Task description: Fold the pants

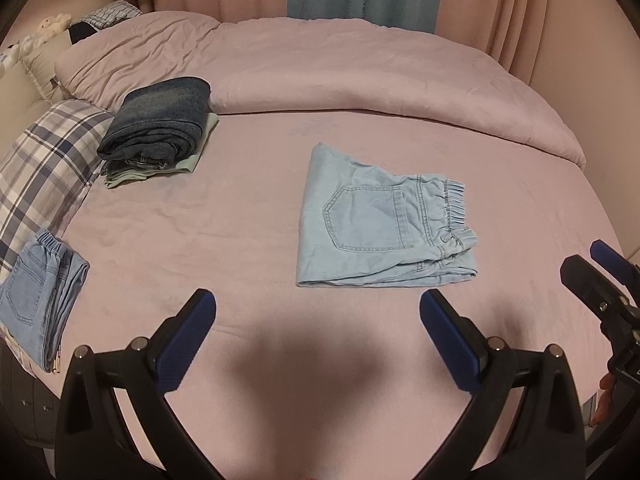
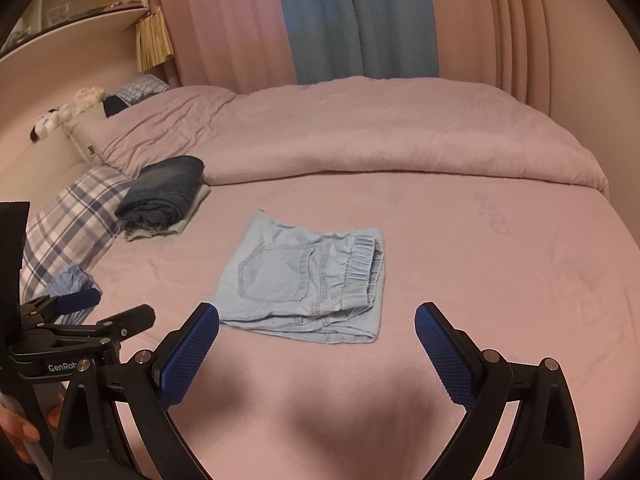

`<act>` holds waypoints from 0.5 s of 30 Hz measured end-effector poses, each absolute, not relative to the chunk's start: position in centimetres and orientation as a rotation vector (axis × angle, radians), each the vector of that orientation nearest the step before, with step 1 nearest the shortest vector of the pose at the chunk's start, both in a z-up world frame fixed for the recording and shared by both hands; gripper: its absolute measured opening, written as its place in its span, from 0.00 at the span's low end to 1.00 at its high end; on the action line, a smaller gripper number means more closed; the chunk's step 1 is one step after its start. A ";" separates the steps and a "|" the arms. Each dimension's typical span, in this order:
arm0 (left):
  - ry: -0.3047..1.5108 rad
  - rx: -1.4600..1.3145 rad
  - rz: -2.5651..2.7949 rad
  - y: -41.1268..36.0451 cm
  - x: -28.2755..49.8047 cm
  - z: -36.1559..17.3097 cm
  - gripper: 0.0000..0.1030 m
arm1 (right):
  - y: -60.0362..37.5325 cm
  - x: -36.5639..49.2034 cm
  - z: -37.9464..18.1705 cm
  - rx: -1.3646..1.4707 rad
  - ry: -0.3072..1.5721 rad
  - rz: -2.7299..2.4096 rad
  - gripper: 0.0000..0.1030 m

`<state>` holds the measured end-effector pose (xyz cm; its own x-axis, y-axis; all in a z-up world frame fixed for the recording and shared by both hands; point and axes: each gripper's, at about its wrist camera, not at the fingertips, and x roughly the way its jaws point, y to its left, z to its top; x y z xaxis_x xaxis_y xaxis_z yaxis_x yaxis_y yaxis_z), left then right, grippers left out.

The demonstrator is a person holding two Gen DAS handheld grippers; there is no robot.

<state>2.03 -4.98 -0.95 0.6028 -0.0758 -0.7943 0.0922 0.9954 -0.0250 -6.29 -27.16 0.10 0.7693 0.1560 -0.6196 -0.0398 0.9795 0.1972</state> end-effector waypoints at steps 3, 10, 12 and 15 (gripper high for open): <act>0.916 0.025 -0.105 -5.2 2.0 -0.9 0.99 | -27.0 -6.4 0.1 0.179 0.686 0.108 0.95; 0.916 0.032 -0.111 -6.0 1.9 -0.9 0.99 | -26.9 -6.7 0.3 0.179 0.679 0.106 0.95; 0.919 0.034 -0.110 -6.2 1.9 -1.0 0.99 | -27.0 -6.8 0.3 0.182 0.678 0.104 0.95; 0.923 0.040 -0.119 -6.5 1.8 -1.0 0.99 | -27.0 -6.7 0.3 0.184 0.678 0.103 0.95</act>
<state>1.83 -6.52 -1.04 0.5976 -0.0855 -0.7972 0.1201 0.9926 -0.0165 -6.73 -27.05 0.25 0.7744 0.1544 -0.6136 -0.0349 0.9787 0.2023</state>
